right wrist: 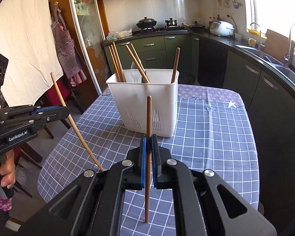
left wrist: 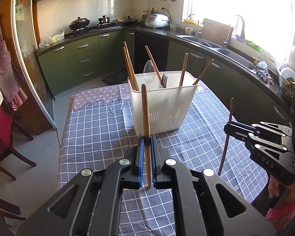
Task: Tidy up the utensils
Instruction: 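Carry both held chopsticks over the white holder and lower them in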
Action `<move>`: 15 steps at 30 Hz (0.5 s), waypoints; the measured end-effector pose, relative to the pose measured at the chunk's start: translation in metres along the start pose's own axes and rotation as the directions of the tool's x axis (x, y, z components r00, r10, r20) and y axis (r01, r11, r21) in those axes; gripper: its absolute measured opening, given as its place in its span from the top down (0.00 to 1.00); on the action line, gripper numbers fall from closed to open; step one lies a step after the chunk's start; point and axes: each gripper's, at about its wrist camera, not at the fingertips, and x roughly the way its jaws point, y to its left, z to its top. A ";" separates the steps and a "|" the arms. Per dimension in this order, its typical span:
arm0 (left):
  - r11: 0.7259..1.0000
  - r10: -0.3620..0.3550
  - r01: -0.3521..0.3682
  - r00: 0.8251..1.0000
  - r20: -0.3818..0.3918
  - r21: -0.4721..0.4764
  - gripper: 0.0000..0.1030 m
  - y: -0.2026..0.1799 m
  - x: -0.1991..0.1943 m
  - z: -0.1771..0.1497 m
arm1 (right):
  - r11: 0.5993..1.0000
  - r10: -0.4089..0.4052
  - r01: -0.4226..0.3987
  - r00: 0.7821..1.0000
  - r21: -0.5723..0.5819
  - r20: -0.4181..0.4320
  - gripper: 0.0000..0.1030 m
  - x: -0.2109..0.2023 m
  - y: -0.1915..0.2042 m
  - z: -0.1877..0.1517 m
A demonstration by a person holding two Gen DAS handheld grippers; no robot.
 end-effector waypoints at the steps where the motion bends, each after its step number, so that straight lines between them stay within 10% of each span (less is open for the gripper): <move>1: 1.000 0.001 -0.001 1.000 0.001 0.003 0.94 0.000 0.000 0.000 | 1.000 0.000 0.000 1.000 -0.002 0.000 0.94 -0.002 0.001 -0.002; 15: 1.000 0.007 -0.007 1.000 0.003 0.021 0.94 -0.006 -0.003 -0.002 | 0.999 0.005 -0.009 0.993 0.031 0.117 0.94 -0.023 -0.009 -0.002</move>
